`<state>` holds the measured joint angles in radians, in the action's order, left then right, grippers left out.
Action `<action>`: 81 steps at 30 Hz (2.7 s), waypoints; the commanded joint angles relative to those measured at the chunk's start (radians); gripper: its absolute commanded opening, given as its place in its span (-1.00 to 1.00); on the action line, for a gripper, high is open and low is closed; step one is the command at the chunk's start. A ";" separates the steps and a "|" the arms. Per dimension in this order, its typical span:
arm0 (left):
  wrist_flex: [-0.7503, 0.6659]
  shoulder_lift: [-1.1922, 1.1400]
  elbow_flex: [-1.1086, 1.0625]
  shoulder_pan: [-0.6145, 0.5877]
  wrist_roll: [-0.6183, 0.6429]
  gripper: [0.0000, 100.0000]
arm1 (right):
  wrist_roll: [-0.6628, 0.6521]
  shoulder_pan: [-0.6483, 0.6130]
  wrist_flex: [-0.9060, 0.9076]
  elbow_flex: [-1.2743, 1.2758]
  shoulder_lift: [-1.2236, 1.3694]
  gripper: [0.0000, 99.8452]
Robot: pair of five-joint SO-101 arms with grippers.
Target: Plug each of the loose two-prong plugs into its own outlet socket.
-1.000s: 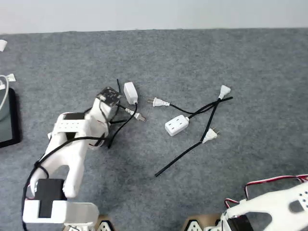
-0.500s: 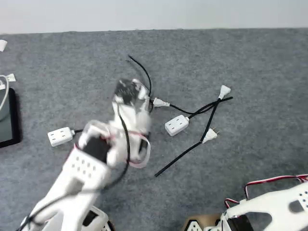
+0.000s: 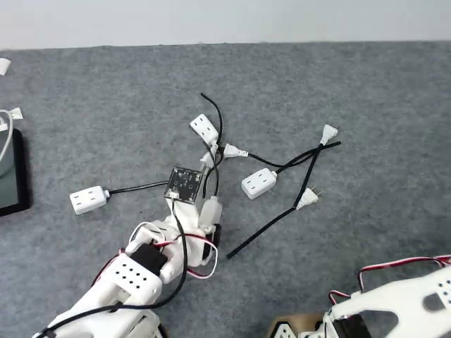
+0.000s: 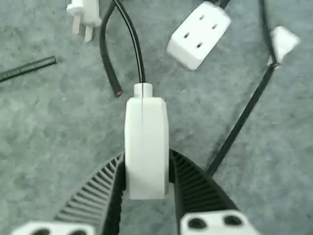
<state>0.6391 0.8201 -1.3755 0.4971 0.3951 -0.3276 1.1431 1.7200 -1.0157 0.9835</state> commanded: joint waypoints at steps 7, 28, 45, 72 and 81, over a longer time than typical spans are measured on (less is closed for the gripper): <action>0.175 0.028 0.030 -0.112 0.086 -0.29 | -0.011 -0.015 -0.012 0.005 0.056 -0.77; 0.178 0.017 0.269 -0.069 -0.272 -0.98 | -0.049 -0.007 -0.108 0.000 0.189 -0.78; 0.058 0.017 0.156 0.112 -0.270 -0.98 | -0.061 -0.007 -0.143 0.000 0.194 -0.77; -0.031 -0.121 0.111 0.066 -0.261 -0.89 | -0.002 -0.097 0.076 0.201 -0.446 -0.73; 0.040 -0.589 0.464 0.066 -0.238 -0.97 | 0.015 -0.120 0.073 0.242 -0.456 -0.73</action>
<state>0.6345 0.3859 -1.0902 0.5723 0.1373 -0.3214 1.0296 1.7553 -0.7641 0.5999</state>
